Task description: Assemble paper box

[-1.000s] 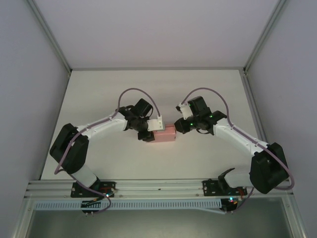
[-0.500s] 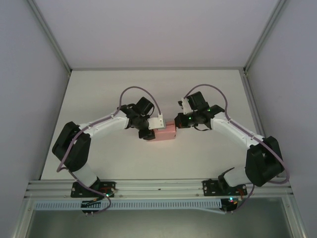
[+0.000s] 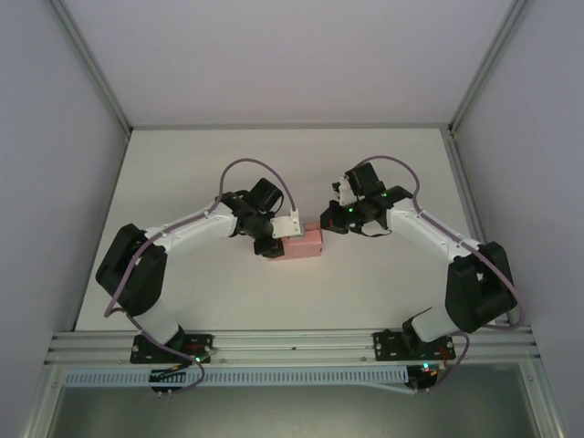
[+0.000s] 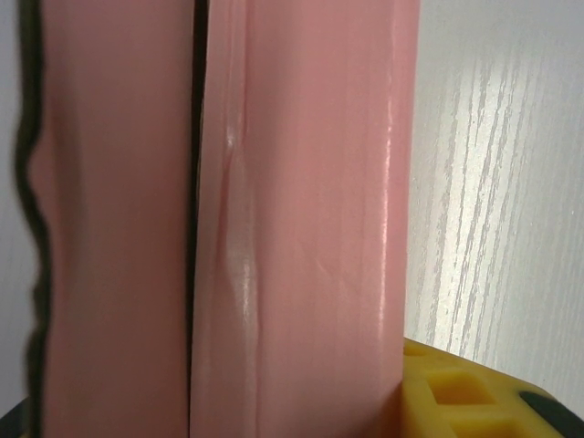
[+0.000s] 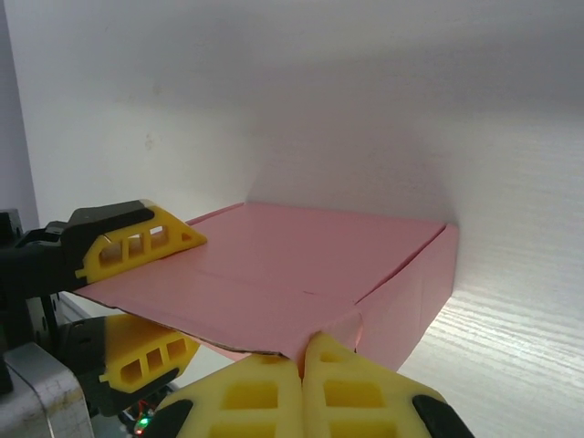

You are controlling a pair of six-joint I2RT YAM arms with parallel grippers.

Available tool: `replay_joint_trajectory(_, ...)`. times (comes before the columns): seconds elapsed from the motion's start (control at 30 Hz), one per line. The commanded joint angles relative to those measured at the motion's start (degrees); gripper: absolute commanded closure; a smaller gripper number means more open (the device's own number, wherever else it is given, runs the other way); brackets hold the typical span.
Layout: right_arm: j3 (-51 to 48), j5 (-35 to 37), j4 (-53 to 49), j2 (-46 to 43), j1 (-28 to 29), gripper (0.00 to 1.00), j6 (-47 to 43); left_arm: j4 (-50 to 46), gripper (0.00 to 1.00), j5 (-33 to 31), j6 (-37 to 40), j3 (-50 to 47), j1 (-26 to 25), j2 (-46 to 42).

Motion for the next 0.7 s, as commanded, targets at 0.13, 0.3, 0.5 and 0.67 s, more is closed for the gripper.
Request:
replay_joint_trajectory(0.13,2.36,-14.11,0.73,0.68,1.37,0.99,5.63,1.12,0.60,-2.12,-0.91,0.64,-0.49,2.51)
replay_joint_trajectory(0.3,1.34,-10.21,-1.02,0.16,1.38,0.94,-4.69,1.36,0.60,-1.95,-0.82,0.46,-0.55,2.69)
replay_joint_trajectory(0.5,-9.23,0.90,8.72,-6.62,2.11,0.92,-16.01,1.40,0.59,-2.12,-0.96,0.56,-0.48,2.69)
replay_joint_trajectory(0.67,-12.89,1.01,15.52,-10.26,2.19,0.91,-9.99,1.26,0.59,-2.47,-1.50,1.10,-0.54,2.69)
